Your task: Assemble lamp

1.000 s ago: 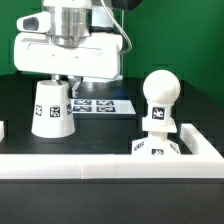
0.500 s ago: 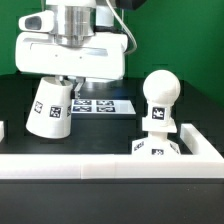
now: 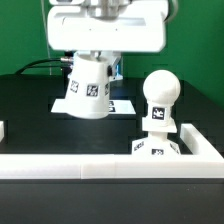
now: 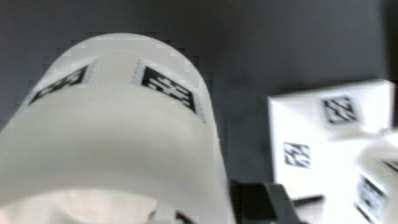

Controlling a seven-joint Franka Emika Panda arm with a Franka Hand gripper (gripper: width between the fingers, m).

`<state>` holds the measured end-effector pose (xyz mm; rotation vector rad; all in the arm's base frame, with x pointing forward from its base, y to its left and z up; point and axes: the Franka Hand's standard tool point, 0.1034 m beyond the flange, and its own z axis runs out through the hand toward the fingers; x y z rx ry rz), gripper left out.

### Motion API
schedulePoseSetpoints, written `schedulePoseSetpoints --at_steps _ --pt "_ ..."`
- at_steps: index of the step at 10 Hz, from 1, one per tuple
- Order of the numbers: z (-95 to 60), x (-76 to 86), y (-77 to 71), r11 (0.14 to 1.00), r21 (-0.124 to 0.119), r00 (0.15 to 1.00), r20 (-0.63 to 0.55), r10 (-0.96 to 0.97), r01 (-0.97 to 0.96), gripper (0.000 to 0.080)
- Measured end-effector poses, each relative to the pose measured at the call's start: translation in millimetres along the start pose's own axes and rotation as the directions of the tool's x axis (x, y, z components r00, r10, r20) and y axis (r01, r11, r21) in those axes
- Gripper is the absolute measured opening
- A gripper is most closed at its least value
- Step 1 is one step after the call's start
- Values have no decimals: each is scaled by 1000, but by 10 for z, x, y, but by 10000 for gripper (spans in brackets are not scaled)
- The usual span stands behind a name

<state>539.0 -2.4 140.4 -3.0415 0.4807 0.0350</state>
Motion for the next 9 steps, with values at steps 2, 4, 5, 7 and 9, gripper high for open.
schedulePoseSetpoints --at_steps 2,4,5,7,9 --pt "-231 133 -145 1000 14 1000 12 15 -15 44" --pt "-446 282 -221 1000 19 999 31 21 -22 44" --pt "-413 275 -212 1000 18 999 27 20 -21 44" --pt "-408 271 -212 1000 17 999 28 20 -21 44" --pt "-460 271 -224 1000 26 999 34 5 -6 44"
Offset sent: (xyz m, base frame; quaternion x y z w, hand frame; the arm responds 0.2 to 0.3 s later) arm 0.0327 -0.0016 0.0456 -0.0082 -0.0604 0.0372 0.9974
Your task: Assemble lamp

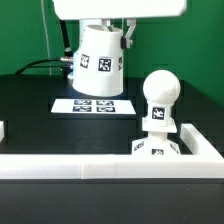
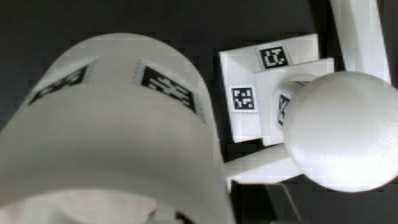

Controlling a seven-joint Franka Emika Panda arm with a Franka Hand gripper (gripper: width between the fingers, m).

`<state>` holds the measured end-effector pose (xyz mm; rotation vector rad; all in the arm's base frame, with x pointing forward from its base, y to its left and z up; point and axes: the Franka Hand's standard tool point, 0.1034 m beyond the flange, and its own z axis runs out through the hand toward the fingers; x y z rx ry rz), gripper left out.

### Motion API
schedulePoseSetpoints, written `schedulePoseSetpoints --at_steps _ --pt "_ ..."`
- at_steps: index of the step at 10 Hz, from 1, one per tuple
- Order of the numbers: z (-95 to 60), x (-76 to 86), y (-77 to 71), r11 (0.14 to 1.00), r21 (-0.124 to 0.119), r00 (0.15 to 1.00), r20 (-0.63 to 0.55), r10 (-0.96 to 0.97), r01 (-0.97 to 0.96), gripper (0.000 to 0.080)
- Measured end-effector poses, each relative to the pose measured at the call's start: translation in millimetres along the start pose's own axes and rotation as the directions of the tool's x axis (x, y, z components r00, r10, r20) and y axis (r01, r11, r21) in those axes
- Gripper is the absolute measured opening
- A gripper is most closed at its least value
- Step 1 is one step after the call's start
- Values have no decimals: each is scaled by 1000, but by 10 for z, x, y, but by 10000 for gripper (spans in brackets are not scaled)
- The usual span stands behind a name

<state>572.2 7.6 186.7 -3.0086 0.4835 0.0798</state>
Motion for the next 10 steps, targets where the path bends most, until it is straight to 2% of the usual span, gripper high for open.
schedulePoseSetpoints --at_steps 2,4,5,6,7,10 --pt "-286 85 -264 999 16 1000 -3 31 -31 44" --pt "-438 111 -426 999 20 999 9 48 -48 44" --pt "-490 104 -567 998 26 998 4 65 -65 44" --pt "-482 68 -712 998 30 998 -1 60 -60 44" --pt "-447 44 -781 998 30 999 -1 53 -53 44" --pt "-226 -12 -1004 1000 17 1000 -4 17 -17 44"
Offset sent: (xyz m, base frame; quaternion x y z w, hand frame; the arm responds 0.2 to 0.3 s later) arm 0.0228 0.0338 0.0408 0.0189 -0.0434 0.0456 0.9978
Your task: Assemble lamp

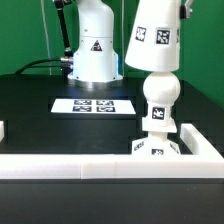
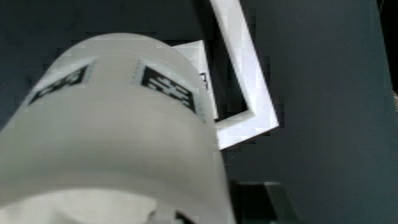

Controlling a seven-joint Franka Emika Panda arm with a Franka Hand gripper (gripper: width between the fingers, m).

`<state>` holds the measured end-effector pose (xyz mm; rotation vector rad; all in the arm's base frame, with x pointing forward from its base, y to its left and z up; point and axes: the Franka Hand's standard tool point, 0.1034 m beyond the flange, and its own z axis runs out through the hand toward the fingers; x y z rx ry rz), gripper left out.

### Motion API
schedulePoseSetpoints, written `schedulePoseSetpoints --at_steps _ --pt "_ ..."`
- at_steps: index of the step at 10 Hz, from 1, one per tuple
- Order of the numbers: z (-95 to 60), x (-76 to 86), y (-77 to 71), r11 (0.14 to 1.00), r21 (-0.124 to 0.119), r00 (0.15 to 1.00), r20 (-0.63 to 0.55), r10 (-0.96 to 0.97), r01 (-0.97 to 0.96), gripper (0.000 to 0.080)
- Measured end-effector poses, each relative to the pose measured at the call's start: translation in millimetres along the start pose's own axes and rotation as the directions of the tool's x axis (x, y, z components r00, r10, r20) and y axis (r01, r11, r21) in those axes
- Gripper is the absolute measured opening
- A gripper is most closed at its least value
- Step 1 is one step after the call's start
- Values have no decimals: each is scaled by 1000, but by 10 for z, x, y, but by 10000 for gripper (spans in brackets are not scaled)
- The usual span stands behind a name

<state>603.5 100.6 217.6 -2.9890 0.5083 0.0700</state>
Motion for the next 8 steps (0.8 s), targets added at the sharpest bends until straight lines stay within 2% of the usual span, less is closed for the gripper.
schedulePoseSetpoints --at_steps 2,5,8 --pt "142 24 -22 1000 -6 1000 -6 -4 4 44" --pt "465 70 -64 1000 -19 1000 -17 -18 18 44" --pt "654 94 -28 999 -31 999 -17 -27 26 44"
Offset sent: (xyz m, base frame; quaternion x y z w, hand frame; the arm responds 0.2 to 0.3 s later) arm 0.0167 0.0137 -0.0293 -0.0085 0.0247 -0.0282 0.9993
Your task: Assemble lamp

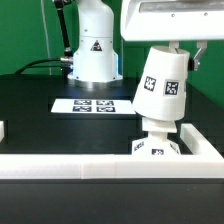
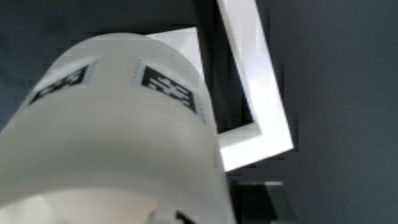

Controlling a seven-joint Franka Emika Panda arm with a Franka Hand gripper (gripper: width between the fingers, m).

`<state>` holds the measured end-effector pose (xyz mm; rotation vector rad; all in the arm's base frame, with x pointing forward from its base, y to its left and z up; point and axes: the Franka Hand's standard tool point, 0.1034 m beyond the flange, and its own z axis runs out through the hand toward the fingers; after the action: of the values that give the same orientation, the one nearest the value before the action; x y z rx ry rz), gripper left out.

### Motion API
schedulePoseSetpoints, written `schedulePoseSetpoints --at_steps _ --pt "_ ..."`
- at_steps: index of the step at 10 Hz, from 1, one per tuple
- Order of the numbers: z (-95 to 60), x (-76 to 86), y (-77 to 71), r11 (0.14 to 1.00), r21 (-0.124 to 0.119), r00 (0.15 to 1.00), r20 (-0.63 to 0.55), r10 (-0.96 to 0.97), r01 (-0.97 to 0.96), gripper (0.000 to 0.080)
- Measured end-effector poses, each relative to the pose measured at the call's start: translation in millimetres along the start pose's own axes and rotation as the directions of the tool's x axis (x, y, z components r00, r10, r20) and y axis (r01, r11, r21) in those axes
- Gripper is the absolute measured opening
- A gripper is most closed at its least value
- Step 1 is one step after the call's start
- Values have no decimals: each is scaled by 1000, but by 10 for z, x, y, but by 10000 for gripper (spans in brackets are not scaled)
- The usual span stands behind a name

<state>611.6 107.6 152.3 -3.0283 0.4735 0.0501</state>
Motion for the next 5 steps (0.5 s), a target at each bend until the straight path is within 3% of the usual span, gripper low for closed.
schedulePoseSetpoints --at_steps 2,5 --pt "87 14 -18 1000 -1 1000 -10 -4 4 44" --pt "85 37 -25 1000 0 1000 -18 -6 6 44"
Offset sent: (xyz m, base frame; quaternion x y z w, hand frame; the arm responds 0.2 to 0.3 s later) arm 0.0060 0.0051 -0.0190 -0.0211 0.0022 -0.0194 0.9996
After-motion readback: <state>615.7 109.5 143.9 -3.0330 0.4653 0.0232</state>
